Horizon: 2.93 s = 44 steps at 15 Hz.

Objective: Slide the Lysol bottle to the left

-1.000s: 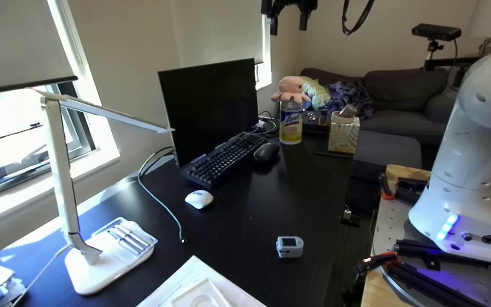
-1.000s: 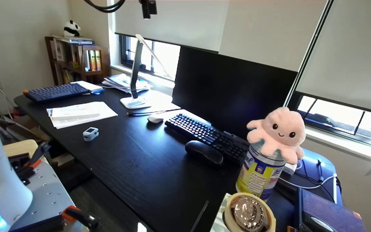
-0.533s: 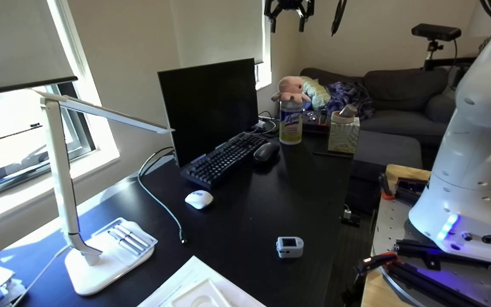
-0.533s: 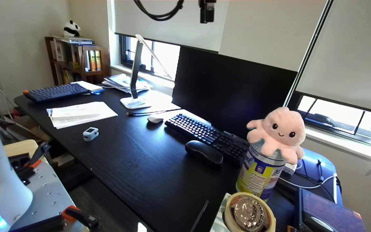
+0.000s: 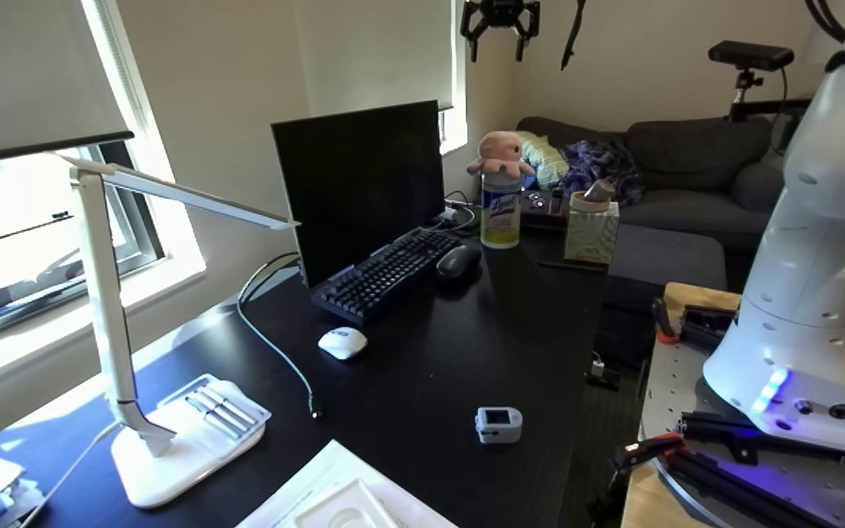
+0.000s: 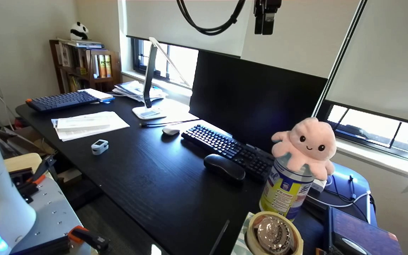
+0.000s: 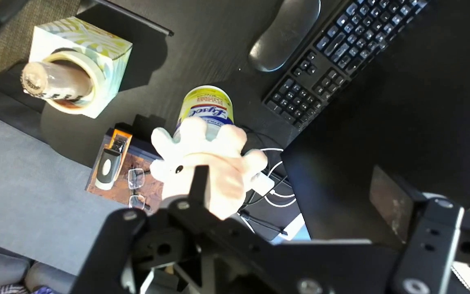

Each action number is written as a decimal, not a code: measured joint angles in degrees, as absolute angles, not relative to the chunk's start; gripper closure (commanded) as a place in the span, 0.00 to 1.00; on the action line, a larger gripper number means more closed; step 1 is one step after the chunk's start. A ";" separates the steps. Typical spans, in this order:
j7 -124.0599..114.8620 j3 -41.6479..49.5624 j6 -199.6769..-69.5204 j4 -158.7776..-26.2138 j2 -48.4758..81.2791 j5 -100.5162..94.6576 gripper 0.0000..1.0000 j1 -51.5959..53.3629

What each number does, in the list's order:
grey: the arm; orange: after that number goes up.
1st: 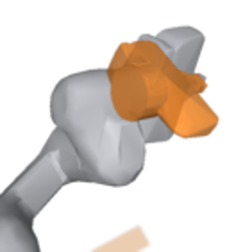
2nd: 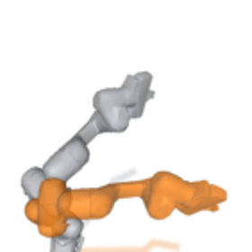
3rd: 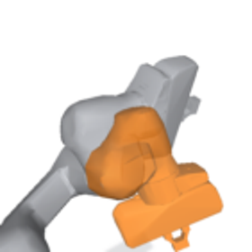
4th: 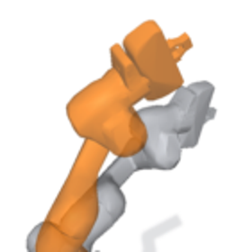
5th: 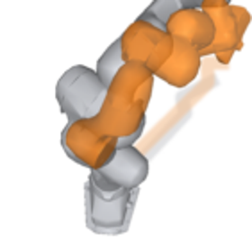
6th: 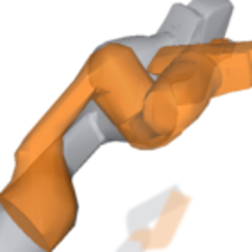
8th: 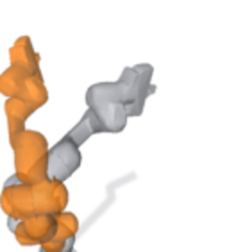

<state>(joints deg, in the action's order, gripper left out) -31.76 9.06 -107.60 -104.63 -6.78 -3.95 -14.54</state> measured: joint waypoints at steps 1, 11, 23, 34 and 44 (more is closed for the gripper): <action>-31.76 9.05 -107.60 -104.62 -6.87 -3.95 0.00 -14.42; -38.93 15.59 -107.69 -92.77 6.98 0.60 0.00 -16.02; -43.73 18.76 -107.41 -73.70 29.24 8.42 0.00 -23.05; -40.78 18.77 -108.59 -70.55 37.58 8.42 0.00 -26.81; -40.08 19.45 -109.81 -70.54 41.88 8.02 0.00 -27.51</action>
